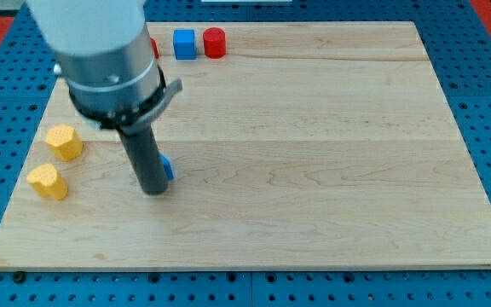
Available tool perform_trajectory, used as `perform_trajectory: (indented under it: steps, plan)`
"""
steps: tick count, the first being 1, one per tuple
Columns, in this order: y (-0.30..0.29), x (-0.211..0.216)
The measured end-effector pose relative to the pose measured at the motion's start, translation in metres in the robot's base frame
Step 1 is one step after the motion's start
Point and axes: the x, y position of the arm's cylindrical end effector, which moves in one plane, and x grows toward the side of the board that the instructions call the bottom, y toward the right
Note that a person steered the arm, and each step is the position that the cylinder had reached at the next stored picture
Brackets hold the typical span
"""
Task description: Move blue triangle away from the bottom left of the board
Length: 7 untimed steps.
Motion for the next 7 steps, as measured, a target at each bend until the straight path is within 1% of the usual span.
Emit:
perform_trajectory:
  steps: [1,3,5,6,7]
  plan:
    - [-0.018,-0.041]
    - [-0.024,-0.131]
    - [0.089,-0.138]
    - [0.126,-0.117]
    - [0.134,-0.117]
